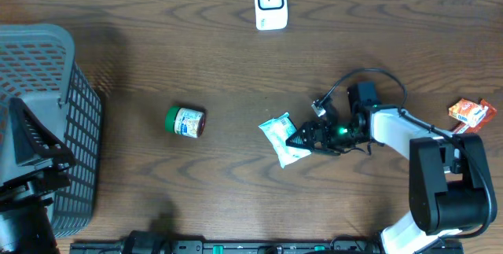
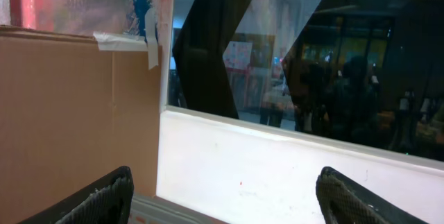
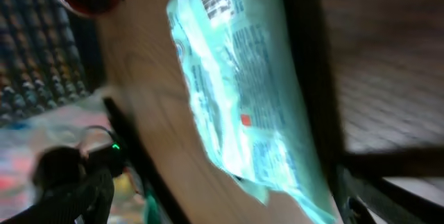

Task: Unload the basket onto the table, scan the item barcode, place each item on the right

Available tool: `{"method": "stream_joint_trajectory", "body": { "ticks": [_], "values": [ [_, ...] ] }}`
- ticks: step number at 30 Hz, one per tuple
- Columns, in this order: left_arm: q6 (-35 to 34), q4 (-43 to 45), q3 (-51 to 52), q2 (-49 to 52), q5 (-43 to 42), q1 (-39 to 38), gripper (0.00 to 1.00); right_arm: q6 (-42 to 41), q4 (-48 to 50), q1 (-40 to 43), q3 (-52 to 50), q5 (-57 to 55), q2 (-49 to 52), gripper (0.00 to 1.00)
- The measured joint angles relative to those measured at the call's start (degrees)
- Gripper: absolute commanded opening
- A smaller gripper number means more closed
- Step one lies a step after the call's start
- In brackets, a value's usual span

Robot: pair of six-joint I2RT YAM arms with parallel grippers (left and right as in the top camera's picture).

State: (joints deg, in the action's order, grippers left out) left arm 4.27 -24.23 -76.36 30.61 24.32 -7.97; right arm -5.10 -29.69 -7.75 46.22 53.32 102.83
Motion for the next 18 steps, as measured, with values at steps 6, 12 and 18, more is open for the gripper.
{"method": "stream_joint_trajectory", "body": {
  "ticks": [6, 12, 18],
  "values": [
    [0.0, 0.0, 0.0, 0.0, 0.0, 0.0, 0.84, -10.3, 9.6, -4.0, -4.2, 1.2, -0.3, 0.01],
    [0.0, 0.0, 0.0, 0.0, 0.0, 0.0, 0.84, -18.5, 22.6, -6.3, -8.3, -2.7, 1.2, 0.01],
    [0.0, 0.0, 0.0, 0.0, 0.0, 0.0, 0.84, -19.8, 32.4, -6.7, -8.4, -8.1, 0.7, 0.02]
  ]
}}
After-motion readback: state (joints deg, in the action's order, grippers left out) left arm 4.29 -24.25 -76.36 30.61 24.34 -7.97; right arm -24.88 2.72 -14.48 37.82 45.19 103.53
